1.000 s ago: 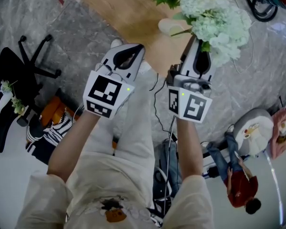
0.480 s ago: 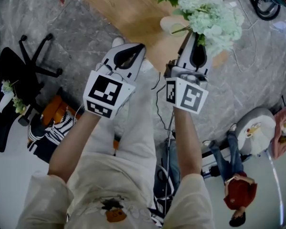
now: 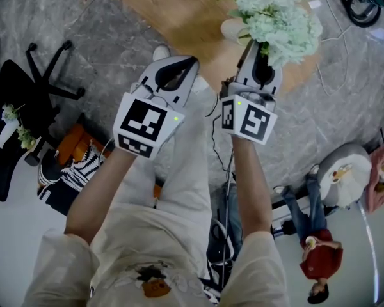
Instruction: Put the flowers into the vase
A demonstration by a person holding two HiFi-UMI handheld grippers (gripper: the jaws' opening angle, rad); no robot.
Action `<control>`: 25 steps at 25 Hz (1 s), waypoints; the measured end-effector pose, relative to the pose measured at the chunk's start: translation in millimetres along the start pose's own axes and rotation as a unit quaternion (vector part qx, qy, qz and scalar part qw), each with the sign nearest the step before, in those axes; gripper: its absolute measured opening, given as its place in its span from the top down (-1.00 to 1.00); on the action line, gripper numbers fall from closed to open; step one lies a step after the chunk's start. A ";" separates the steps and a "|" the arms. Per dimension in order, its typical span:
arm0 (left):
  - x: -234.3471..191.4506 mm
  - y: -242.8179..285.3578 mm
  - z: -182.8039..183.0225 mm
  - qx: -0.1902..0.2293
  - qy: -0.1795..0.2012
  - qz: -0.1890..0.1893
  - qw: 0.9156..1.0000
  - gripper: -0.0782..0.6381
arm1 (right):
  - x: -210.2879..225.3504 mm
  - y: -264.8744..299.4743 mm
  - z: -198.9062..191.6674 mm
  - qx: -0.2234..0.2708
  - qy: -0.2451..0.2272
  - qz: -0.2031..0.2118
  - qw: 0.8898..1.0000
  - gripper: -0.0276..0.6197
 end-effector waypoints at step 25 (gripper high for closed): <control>-7.5 -8.1 -7.9 -0.002 0.004 -0.007 1.000 0.77 | -31.9 -5.1 -56.3 -0.122 0.046 -0.007 0.991 0.80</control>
Point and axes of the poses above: the fingertips, and each gripper's own axes: y forward along the fingers, x to its right, z out of its top, the point moved 3 cm from there along -y, backward along the fingers, and after that the axes turned 9 degrees about -x, right-handed, at the moved point
